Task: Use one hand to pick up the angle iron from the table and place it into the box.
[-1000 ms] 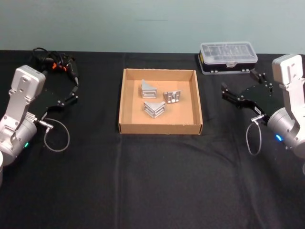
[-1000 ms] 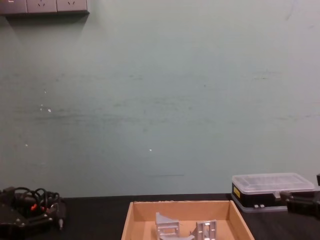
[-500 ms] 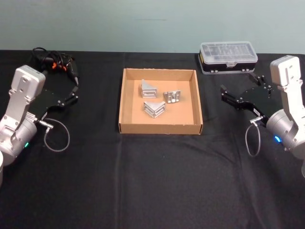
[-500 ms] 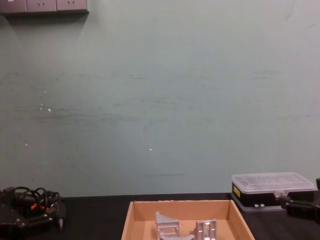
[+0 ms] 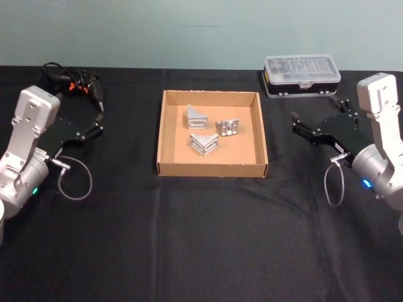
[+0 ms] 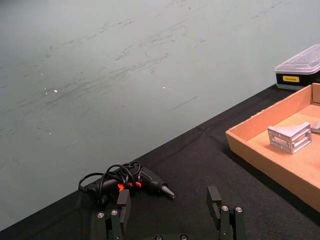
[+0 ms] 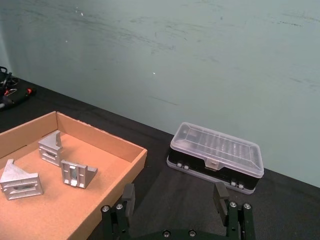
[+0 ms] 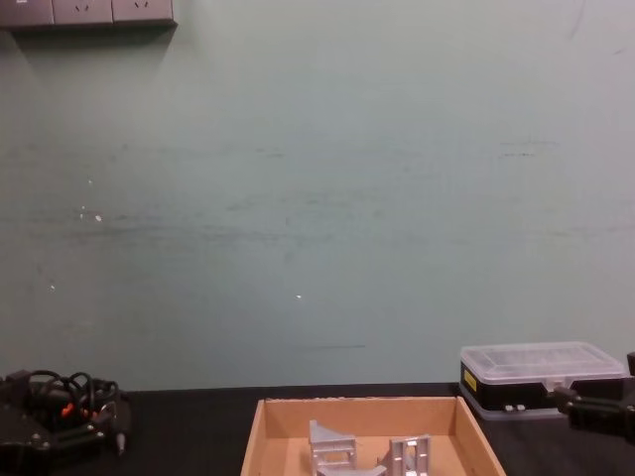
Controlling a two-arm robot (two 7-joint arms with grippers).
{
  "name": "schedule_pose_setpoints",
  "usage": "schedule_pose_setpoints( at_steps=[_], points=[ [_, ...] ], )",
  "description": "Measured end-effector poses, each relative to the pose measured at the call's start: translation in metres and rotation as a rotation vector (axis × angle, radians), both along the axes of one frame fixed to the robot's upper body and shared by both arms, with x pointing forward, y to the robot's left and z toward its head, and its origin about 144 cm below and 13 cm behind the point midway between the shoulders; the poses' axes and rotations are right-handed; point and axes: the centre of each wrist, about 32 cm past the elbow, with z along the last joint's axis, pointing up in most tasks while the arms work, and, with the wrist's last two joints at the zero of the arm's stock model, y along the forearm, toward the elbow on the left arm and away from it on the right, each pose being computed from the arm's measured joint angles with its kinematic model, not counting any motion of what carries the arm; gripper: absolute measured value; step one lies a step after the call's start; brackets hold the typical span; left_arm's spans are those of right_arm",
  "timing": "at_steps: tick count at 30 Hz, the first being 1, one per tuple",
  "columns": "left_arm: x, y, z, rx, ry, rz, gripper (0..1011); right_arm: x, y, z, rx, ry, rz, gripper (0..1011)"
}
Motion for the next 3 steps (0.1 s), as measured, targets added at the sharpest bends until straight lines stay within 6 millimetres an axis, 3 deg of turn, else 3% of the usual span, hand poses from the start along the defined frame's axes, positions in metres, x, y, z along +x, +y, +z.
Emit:
schedule_pose_setpoints(
  at_steps=[3],
  points=[
    [0.0000, 0.0000, 0.0000, 0.000, 0.000, 0.000, 1000, 0.0000, 0.0000, 0.0001, 0.000, 0.000, 0.000, 1000]
  ],
)
